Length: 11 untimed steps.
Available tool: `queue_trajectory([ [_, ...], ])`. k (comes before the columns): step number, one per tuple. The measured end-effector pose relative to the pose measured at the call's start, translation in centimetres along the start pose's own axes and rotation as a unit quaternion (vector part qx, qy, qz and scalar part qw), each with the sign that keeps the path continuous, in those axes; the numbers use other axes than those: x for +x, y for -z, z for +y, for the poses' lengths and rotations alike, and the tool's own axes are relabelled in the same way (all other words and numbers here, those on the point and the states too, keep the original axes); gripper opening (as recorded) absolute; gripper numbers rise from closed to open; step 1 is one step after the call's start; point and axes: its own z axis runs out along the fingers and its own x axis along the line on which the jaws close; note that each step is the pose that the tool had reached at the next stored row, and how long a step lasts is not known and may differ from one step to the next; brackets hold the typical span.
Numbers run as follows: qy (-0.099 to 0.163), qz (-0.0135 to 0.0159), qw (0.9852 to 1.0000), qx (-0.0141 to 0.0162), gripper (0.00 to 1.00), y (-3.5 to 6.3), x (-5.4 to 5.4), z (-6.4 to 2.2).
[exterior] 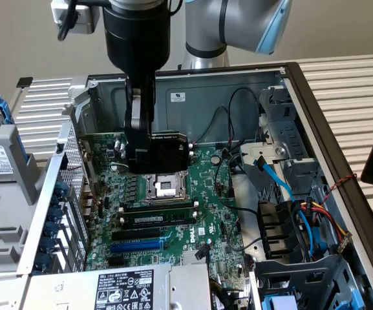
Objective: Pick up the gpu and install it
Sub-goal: 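Insert the gpu into the slot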
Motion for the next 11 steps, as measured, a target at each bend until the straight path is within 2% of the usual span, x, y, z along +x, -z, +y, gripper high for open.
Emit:
queue_trajectory([
  [11, 0.003, 0.0002, 1.0, -0.0001, 0.27, -1.82, 1.3, -0.1],
])
